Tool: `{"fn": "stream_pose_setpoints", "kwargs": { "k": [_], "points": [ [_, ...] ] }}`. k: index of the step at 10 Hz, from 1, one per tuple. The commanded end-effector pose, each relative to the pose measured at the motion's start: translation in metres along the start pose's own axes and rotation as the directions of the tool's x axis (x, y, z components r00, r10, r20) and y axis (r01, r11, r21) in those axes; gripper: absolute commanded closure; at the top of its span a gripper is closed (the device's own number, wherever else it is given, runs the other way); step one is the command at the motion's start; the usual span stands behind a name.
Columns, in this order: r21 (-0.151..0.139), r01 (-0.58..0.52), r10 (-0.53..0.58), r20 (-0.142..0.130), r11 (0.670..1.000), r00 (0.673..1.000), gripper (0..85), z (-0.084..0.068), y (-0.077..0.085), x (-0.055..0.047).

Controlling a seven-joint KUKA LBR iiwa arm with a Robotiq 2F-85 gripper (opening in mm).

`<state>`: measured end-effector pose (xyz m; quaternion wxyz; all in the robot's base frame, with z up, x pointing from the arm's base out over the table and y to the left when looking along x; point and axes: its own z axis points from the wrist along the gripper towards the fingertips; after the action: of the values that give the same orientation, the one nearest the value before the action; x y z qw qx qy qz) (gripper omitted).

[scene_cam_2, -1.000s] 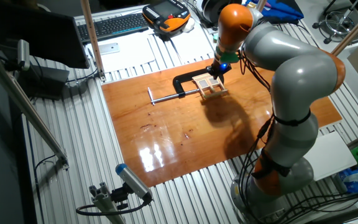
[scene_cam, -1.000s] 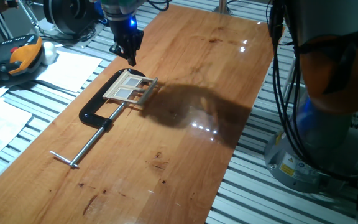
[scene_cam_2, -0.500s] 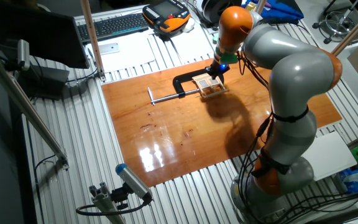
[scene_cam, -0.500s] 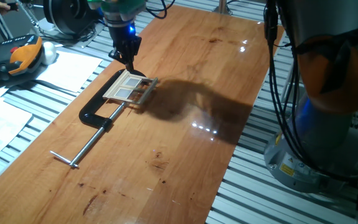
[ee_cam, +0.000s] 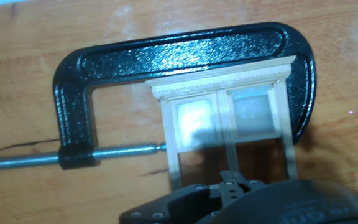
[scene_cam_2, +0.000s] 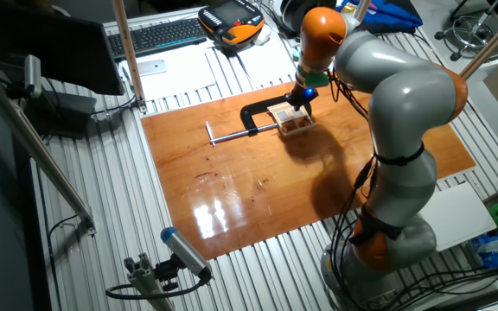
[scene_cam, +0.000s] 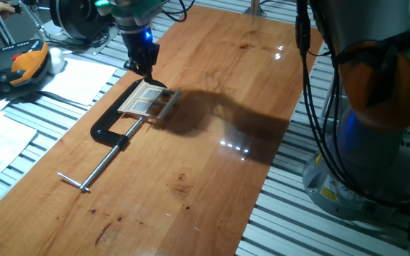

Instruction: Close a sliding window

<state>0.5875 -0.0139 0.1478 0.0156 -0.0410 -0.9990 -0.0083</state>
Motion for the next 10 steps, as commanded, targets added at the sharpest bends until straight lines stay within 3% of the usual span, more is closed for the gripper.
{"fn": "stream_pose_setpoints", "kwargs": {
  "k": [1,6,10],
  "points": [
    [-0.002,0.006,-0.006,-0.001,1.000,1.000,85.0,0.001,-0.006,-0.004],
    [-0.030,0.001,0.000,0.018,1.000,1.000,85.0,0.028,-0.015,-0.009],
    [-0.023,-0.002,0.003,0.029,1.000,1.000,85.0,0.042,-0.024,-0.011]
  ]
}}
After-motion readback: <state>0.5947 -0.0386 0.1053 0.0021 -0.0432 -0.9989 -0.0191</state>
